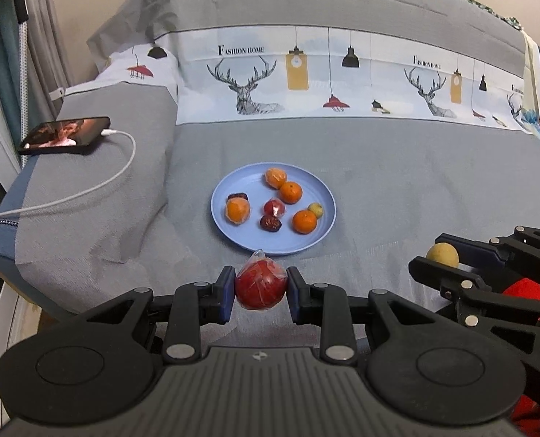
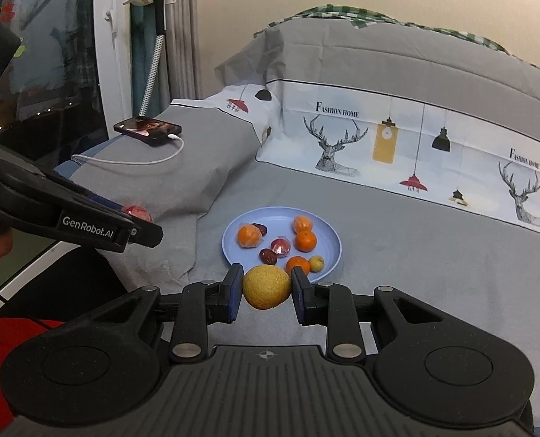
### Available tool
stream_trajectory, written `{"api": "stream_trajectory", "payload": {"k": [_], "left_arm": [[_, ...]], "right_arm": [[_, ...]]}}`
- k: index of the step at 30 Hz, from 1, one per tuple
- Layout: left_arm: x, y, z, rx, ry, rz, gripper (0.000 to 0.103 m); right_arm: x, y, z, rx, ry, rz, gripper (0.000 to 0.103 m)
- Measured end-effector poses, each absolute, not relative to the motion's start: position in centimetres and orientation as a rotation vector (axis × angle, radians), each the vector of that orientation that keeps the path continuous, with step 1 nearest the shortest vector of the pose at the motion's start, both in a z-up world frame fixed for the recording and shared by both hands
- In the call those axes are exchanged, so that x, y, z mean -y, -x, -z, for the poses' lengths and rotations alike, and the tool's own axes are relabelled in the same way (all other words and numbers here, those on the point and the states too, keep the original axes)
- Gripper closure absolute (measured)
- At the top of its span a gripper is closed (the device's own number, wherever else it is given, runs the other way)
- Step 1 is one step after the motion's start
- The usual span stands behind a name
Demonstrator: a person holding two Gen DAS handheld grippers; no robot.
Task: Organize fruits
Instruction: 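Carry the wrapped red fruit and yellow fruit over the blue plate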
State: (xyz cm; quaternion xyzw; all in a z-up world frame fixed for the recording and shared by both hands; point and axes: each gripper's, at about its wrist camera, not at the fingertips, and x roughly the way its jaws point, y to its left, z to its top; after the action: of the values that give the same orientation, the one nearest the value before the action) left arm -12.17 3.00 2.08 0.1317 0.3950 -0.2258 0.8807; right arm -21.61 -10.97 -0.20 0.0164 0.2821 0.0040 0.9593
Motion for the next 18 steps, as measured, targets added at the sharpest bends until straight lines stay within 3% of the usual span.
{"api": "stream_trajectory", "payload": {"k": [18], "left_arm": [[-1.9,6.9,-0.2,-0.913,-0.276,0.468,0.07]], "right_arm": [[11.7,18.3,2.5,-0.689,-0.051,-0.004,0.073]]}}
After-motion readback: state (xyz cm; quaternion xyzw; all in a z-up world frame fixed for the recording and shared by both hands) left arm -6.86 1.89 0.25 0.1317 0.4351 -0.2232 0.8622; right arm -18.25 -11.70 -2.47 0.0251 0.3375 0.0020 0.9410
